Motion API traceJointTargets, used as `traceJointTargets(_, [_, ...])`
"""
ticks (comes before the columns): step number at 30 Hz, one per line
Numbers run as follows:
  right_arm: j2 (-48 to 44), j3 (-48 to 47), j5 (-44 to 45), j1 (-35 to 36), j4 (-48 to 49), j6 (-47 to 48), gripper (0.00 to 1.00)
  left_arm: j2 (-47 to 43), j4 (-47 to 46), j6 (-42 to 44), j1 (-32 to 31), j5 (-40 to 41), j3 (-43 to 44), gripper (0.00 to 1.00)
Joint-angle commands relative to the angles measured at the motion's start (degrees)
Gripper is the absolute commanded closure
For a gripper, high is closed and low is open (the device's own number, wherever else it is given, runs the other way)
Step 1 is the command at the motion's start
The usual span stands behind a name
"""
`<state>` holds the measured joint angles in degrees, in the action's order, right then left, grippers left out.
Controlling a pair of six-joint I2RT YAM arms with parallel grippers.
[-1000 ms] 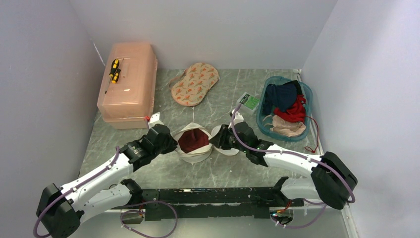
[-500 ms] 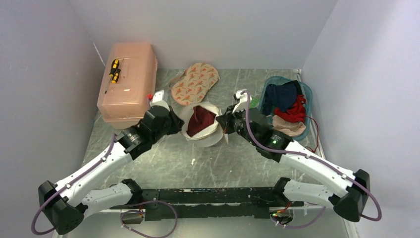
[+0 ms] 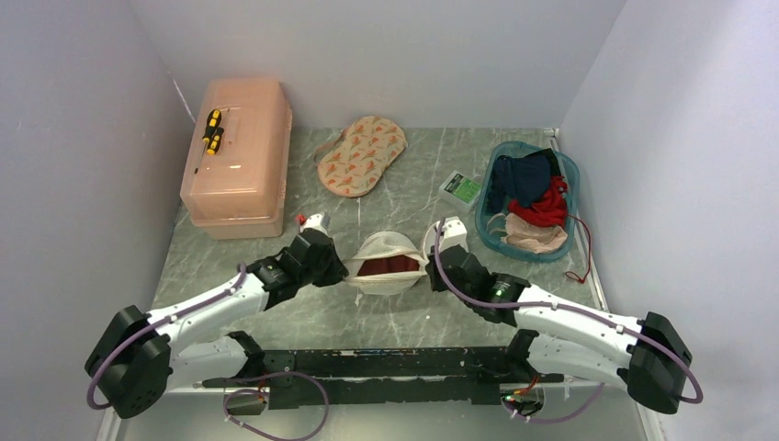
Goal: Unzip the laundry bag and remove the bra
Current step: Adjust the laundry bag at the center of the board.
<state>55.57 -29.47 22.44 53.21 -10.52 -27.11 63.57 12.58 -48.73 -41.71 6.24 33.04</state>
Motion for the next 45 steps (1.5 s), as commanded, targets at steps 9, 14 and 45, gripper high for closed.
traceJointTargets(9, [-9.7,-4.9,6.0,2.7,-5.5,-4.5,0.41,-0.1,-5.8,0.4,0.2,-6.8,4.7,0.97])
traceJointTargets(14, [-10.3,-7.3,-2.5,2.9,-0.1,-2.7,0.39,4.2,-5.7,0.8,0.3,-9.1,8.2,0.97])
traceJointTargets(45, [8.2,-1.0,-8.9,-5.1,13.3,-11.8,0.23,9.6,-11.0,0.4,-4.9,-10.9,4.5,0.97])
